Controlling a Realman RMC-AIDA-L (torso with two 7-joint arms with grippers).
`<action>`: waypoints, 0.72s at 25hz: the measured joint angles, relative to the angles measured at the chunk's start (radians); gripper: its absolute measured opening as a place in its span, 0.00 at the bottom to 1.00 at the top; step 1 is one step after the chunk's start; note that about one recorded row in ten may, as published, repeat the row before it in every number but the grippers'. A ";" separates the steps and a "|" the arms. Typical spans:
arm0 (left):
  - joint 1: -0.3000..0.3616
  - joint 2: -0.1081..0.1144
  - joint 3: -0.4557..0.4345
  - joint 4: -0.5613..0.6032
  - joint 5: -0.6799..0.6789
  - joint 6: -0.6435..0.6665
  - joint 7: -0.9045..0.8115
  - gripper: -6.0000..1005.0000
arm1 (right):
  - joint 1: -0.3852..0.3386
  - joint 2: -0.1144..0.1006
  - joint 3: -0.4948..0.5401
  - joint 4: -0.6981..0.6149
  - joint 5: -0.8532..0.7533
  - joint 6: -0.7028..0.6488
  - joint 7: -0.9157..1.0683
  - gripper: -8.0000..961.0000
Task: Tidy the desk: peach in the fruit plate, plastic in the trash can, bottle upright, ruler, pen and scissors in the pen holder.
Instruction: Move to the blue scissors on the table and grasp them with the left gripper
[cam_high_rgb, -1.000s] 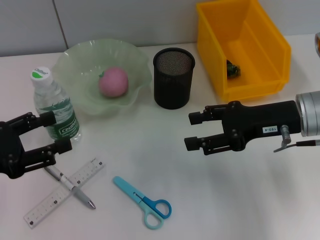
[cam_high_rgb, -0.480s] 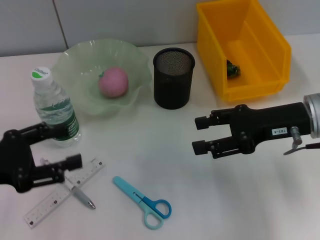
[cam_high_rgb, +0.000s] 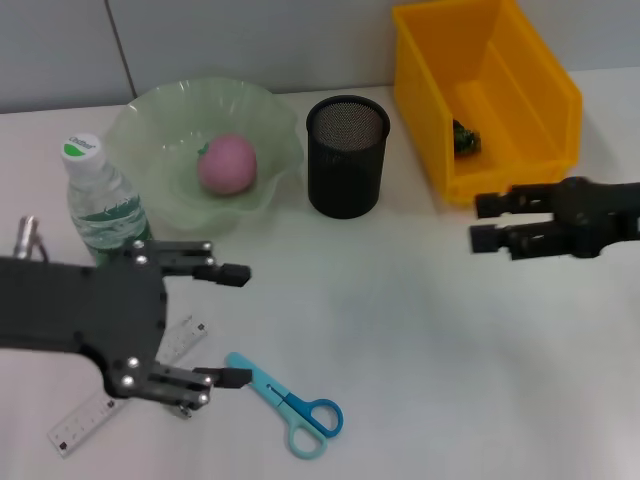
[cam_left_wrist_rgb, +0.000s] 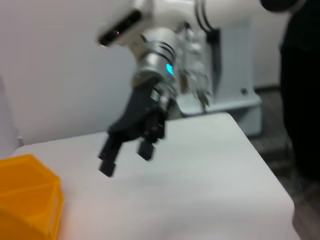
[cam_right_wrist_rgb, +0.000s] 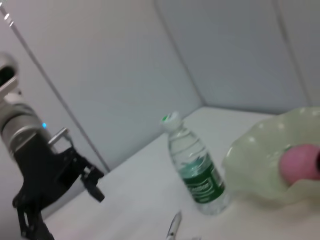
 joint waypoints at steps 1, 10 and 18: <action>-0.014 0.000 0.012 0.030 0.017 0.001 0.001 0.81 | -0.009 -0.012 0.034 0.000 -0.001 -0.022 0.017 0.81; -0.189 0.001 0.153 0.182 0.220 -0.002 0.025 0.81 | -0.033 -0.040 0.107 -0.002 -0.017 -0.065 0.082 0.81; -0.326 0.008 0.396 0.228 0.417 -0.055 0.022 0.81 | -0.004 -0.053 0.133 -0.006 -0.113 -0.055 0.158 0.81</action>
